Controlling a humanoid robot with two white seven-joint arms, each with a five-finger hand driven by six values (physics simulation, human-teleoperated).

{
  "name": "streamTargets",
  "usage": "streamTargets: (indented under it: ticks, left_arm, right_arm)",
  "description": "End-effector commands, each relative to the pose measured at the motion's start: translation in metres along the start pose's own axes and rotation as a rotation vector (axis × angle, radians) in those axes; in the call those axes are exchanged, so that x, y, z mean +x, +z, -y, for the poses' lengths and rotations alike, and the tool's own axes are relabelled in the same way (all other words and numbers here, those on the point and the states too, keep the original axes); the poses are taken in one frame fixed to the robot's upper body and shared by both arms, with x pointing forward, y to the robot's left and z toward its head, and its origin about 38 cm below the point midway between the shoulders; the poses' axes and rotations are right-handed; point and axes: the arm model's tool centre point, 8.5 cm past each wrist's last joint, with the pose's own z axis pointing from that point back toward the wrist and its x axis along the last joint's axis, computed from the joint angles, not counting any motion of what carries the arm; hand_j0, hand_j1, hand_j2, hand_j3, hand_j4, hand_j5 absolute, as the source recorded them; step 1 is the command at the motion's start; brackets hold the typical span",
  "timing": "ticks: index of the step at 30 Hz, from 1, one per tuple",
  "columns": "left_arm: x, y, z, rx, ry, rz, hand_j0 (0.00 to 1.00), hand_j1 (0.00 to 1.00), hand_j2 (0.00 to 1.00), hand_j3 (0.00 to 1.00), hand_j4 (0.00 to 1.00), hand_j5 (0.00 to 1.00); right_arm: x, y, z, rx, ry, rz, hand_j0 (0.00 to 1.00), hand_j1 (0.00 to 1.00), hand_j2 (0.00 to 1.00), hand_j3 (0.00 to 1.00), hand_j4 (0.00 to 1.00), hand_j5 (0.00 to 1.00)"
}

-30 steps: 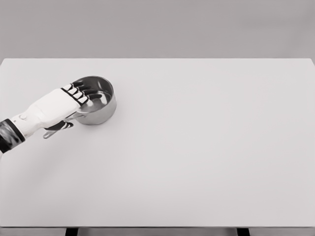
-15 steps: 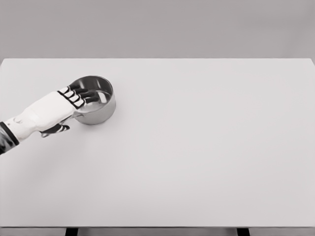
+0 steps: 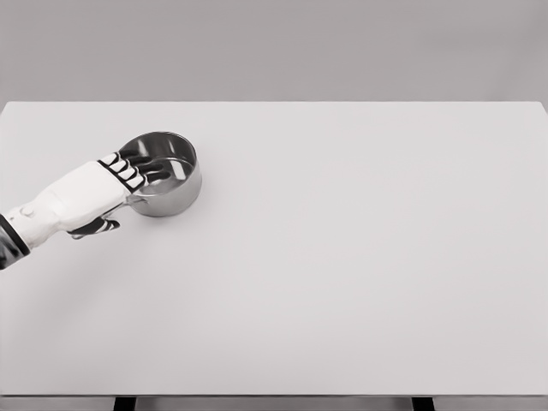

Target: Rotate pot handle

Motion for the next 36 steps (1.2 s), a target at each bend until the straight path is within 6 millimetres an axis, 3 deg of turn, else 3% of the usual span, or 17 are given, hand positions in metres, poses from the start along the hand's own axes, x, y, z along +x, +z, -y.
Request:
streamTargets:
  ticks: [1,36]
  left_arm:
    - [-0.001,0.000,-0.001,0.001,-0.002,-0.003,1.00,1.00,1.00,1.00,1.00,1.00]
    - [-0.020,0.007,-0.003,-0.027,-0.119,-0.056,1.00,1.00,1.00,1.00,1.00,1.00]
  right_arm:
    - [0.000,0.000,0.000,0.000,0.001,0.000,1.00,1.00,1.00,1.00,1.00,1.00]
    - [0.000,0.000,0.000,0.000,0.001,0.000,1.00,1.00,1.00,1.00,1.00,1.00]
